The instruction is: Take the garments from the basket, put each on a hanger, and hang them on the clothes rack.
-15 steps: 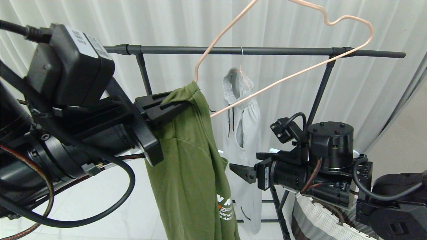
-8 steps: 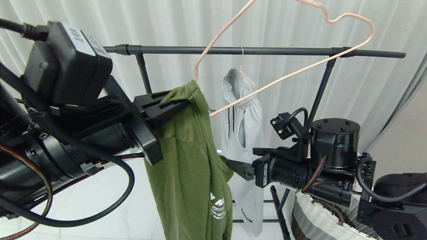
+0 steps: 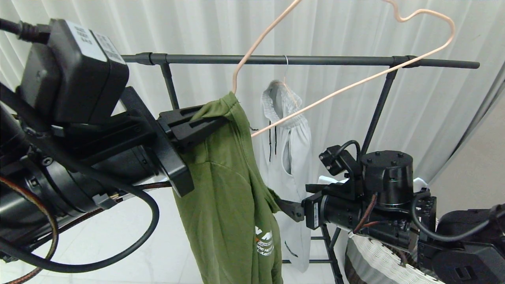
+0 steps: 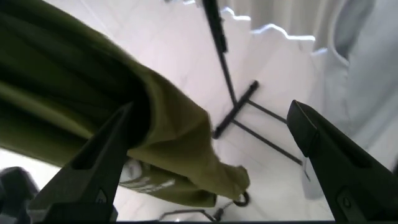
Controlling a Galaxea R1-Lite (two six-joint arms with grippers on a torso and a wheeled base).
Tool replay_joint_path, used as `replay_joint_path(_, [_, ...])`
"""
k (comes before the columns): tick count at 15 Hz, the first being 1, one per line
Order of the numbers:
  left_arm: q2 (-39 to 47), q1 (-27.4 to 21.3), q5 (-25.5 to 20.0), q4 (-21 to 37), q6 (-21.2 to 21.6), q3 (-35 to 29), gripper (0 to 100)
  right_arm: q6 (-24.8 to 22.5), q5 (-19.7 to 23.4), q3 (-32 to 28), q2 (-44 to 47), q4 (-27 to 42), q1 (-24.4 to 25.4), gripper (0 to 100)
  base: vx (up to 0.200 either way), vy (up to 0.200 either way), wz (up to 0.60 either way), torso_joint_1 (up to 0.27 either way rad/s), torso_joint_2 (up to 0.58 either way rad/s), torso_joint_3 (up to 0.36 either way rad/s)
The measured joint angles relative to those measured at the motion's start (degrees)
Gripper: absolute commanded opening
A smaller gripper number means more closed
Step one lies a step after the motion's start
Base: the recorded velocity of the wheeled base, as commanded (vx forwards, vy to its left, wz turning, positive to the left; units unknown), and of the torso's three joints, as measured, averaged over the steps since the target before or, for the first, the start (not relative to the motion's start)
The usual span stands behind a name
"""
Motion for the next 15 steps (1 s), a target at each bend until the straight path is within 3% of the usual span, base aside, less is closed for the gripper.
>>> replay_joint_path(7, [-0.13, 3.18, 0.05, 0.16, 1.18, 6.03, 0, -7.06, -1.8, 1.44, -2.56, -0.18, -13.35, 100, 0.0, 0.0, 0.0, 0.0, 0.0, 0.0])
replay_joint_path(15, [-0.85, 5.99, 0.11, 0.23, 1.45, 16.86, 0, -7.91, -3.99, 0.13, -6.21, -1.19, -18.37, 100, 0.0, 0.0, 0.0, 0.0, 0.0, 0.0])
